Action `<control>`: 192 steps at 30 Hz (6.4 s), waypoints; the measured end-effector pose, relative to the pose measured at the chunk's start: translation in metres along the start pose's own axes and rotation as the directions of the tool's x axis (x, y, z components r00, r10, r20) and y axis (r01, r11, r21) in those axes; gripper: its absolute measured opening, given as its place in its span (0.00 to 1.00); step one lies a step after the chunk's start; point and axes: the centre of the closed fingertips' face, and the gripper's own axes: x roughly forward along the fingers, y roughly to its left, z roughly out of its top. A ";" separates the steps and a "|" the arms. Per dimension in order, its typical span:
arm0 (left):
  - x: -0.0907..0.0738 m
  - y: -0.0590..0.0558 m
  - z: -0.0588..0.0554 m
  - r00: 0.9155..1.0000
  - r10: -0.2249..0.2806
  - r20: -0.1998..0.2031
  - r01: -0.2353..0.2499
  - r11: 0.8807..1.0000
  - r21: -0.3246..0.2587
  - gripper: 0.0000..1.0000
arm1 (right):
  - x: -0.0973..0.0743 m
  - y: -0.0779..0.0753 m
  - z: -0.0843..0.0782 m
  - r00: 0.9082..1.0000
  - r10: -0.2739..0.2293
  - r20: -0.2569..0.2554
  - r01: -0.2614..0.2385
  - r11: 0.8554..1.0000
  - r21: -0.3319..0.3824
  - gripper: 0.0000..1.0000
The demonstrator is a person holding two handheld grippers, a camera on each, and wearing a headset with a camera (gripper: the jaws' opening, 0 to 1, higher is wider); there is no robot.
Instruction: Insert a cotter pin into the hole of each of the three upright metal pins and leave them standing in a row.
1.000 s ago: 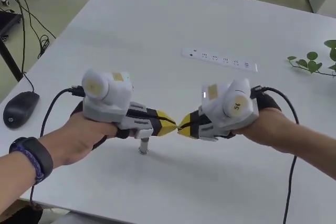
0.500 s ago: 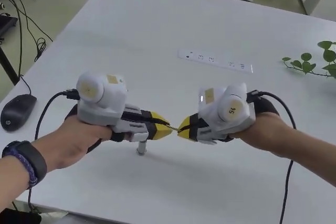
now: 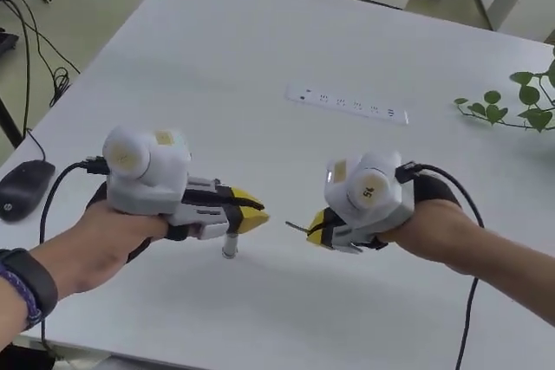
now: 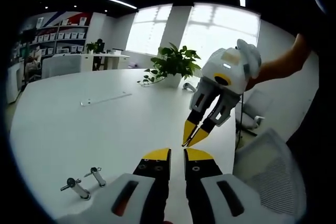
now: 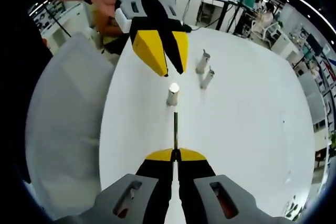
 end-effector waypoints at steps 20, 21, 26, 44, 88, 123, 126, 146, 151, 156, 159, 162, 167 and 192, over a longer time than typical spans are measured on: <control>-0.031 0.033 -0.044 0.987 0.157 -0.020 -0.158 0.986 -0.049 0.19 | 0.019 0.017 -0.023 0.998 0.000 -0.063 0.009 0.988 0.153 0.02; -0.031 0.034 -0.047 0.987 0.160 -0.027 -0.161 0.986 -0.047 0.20 | 0.020 0.019 -0.023 0.998 0.000 -0.064 0.010 0.988 0.155 0.02; -0.028 0.039 -0.062 0.983 0.173 -0.064 -0.176 0.983 -0.044 0.20 | 0.024 0.021 -0.025 0.998 -0.005 -0.070 0.018 0.983 0.181 0.02; -0.006 0.053 -0.088 0.980 0.163 -0.115 -0.166 0.986 -0.012 0.24 | 0.039 0.026 -0.042 0.990 0.012 -0.141 0.021 0.972 0.235 0.02; 0.022 0.060 -0.109 0.980 0.128 -0.152 -0.130 0.992 0.001 0.13 | 0.073 0.019 0.000 0.993 0.009 -0.120 0.022 0.966 0.256 0.02; 0.026 0.050 -0.109 0.976 0.150 -0.156 -0.150 0.989 0.010 0.12 | 0.080 0.016 0.020 0.992 -0.033 -0.118 0.058 0.974 0.217 0.02; 0.026 0.050 -0.109 0.976 0.151 -0.156 -0.151 0.989 0.012 0.12 | 0.080 0.015 0.021 0.993 -0.039 -0.113 0.064 0.973 0.223 0.02; 0.029 0.056 -0.111 0.967 0.189 -0.171 -0.176 0.980 0.091 0.11 | 0.075 0.013 0.023 0.992 -0.071 -0.104 0.092 0.974 0.205 0.02; 0.030 0.056 -0.112 0.965 0.197 -0.174 -0.179 0.978 0.111 0.11 | 0.074 0.013 0.023 0.992 -0.077 -0.099 0.096 0.974 0.207 0.02; 0.030 0.057 -0.112 0.964 0.202 -0.173 -0.186 0.977 0.107 0.11 | 0.073 0.013 0.025 0.992 -0.083 -0.095 0.101 0.974 0.205 0.02; 0.030 0.057 -0.112 0.964 0.203 -0.172 -0.188 0.977 0.105 0.11 | 0.073 0.012 0.025 0.992 -0.086 -0.093 0.104 0.973 0.205 0.02; 0.030 0.057 -0.113 0.963 0.206 -0.175 -0.187 0.975 0.116 0.11 | 0.072 0.013 0.028 0.993 -0.087 -0.081 0.101 0.976 0.194 0.02; 0.032 0.055 -0.113 0.961 0.208 -0.181 -0.185 0.974 0.133 0.10 | 0.072 0.011 0.030 0.993 -0.090 -0.074 0.103 0.976 0.191 0.02; 0.033 0.053 -0.112 0.962 0.207 -0.179 -0.186 0.975 0.124 0.10 | 0.082 0.005 0.052 0.995 -0.099 -0.021 0.101 0.973 0.209 0.03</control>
